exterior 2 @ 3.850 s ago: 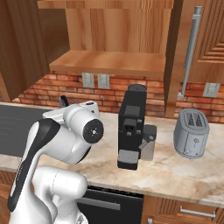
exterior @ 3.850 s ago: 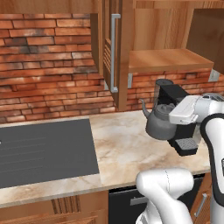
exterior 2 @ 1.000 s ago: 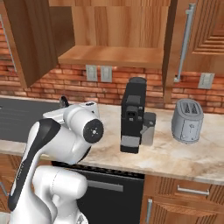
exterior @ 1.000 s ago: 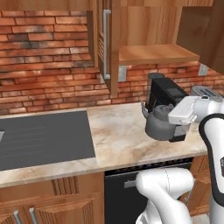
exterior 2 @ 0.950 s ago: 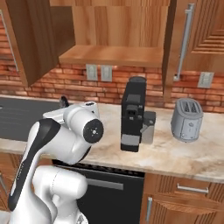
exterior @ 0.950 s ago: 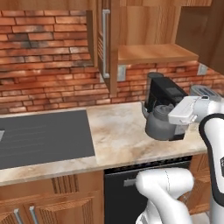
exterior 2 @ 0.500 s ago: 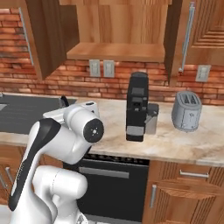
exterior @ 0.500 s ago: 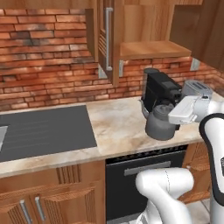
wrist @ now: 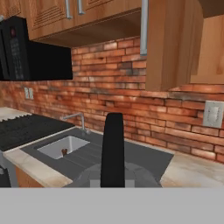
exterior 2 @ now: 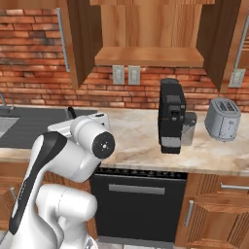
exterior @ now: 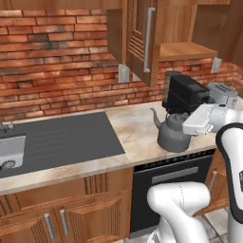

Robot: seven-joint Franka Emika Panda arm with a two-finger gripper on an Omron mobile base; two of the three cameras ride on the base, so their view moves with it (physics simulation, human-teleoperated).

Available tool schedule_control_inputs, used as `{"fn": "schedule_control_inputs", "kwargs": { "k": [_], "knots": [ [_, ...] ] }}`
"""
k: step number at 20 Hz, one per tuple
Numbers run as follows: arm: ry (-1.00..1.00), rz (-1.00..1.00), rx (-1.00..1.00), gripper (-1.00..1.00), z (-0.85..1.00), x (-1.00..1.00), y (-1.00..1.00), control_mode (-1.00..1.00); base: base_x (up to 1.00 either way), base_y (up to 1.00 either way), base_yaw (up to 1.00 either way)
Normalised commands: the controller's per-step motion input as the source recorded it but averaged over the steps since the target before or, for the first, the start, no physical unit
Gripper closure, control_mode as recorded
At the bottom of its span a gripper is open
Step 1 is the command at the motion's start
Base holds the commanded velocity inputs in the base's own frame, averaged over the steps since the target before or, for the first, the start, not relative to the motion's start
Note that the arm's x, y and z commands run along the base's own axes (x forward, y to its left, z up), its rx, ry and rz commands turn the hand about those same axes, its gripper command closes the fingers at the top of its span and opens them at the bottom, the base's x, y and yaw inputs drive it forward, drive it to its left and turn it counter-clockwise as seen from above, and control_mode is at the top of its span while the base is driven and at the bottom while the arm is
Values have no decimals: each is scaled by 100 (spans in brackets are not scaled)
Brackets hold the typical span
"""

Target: Open the cabinet, pick the kettle from the cabinet, and place it in the sink.

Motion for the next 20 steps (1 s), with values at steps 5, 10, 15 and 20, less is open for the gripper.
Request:
{"fn": "schedule_control_inputs", "kwargs": {
  "k": [5, 10, 15, 20],
  "knots": [
    [0, 0, 0, 100, 0, 0, 0, 100, -26, 61, -10],
    [0, 0, 0, 100, 0, 0, 0, 100, -22, 63, -8],
    [0, 0, 0, 100, 0, 0, 0, 100, -16, 63, -4],
    [0, 0, 0, 100, 0, 0, 0, 100, -9, 64, 0]
  ]
}}
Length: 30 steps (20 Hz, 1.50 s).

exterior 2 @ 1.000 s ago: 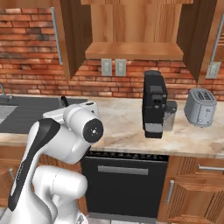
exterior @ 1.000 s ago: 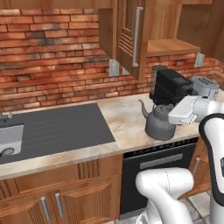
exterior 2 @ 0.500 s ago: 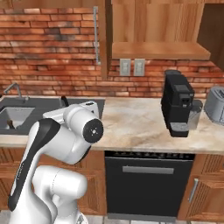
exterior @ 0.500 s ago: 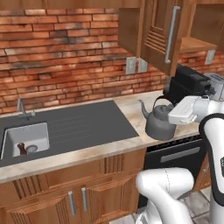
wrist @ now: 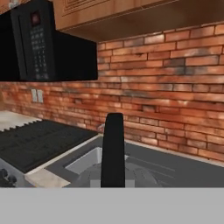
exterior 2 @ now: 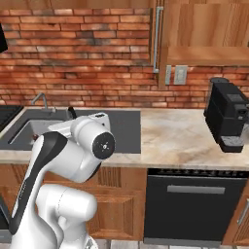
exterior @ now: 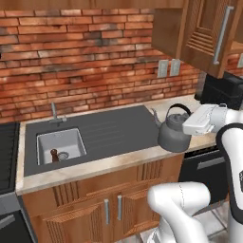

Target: Open the cabinet, pick the kettle from the cabinet, and place it in the sink.

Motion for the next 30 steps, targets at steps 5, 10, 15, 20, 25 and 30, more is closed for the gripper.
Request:
{"fn": "schedule_control_inputs", "kwargs": {
  "k": [5, 10, 15, 20, 25, 30],
  "knots": [
    [0, 0, 0, 100, 0, 0, 0, 100, -1, 63, 0],
    [0, 0, 0, 100, 0, 0, 0, 100, 0, 61, 6],
    [0, 0, 0, 100, 0, 0, 0, 100, 12, 50, 17],
    [0, 0, 0, 100, 0, 0, 0, 100, 31, 39, 23],
    [0, 0, 0, 100, 0, 0, 0, 100, 47, 17, 24],
    [0, 0, 0, 100, 0, 0, 0, 100, 38, 0, 16]
  ]
}}
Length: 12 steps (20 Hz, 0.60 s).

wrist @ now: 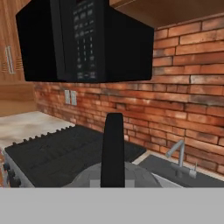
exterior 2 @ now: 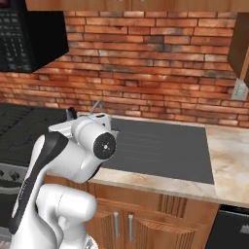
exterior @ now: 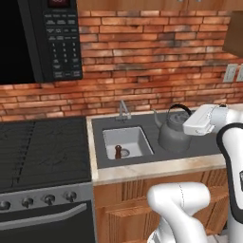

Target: Open the cabinet, pick the kettle from the cabinet, and place it in the sink.

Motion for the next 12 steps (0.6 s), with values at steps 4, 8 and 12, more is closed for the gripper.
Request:
{"fn": "schedule_control_inputs", "kwargs": {
  "k": [4, 8, 12],
  "knots": [
    [0, 0, 0, 100, 0, 0, 0, 100, -8, 2, 12],
    [0, 0, 0, 100, 0, 0, 0, 100, -31, 1, 6],
    [0, 0, 0, 100, 0, 0, 0, 100, -17, 2, 1]
  ]
}}
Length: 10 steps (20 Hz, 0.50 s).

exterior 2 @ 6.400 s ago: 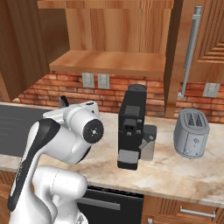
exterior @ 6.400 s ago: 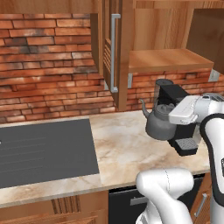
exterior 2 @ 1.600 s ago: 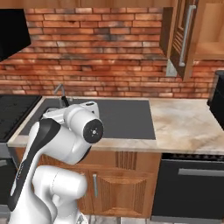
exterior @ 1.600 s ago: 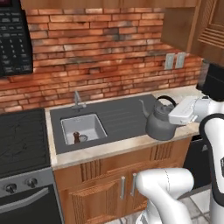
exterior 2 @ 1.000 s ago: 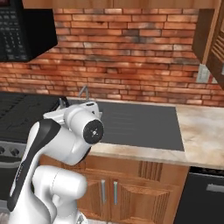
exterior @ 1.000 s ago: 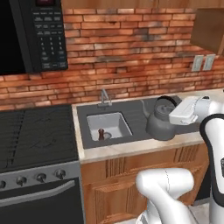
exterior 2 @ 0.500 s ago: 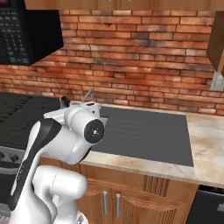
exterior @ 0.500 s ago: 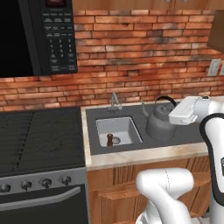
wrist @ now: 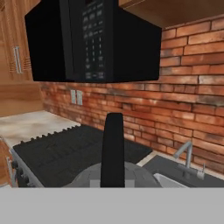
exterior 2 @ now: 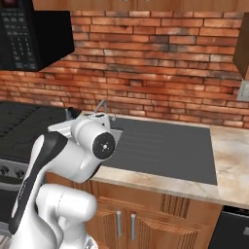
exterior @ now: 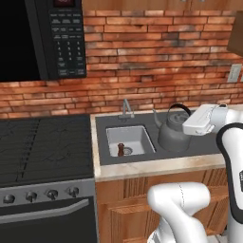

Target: Open the cabinet, pick the kettle from the cabinet, and place it in the sink.

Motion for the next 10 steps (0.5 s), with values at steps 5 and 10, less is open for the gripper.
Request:
{"fn": "schedule_control_inputs", "kwargs": {
  "k": [5, 10],
  "knots": [
    [0, 0, 0, 100, 0, 0, 0, 100, -8, 5, -3],
    [0, 0, 0, 100, 0, 0, 0, 100, -9, 18, -4]
  ]
}}
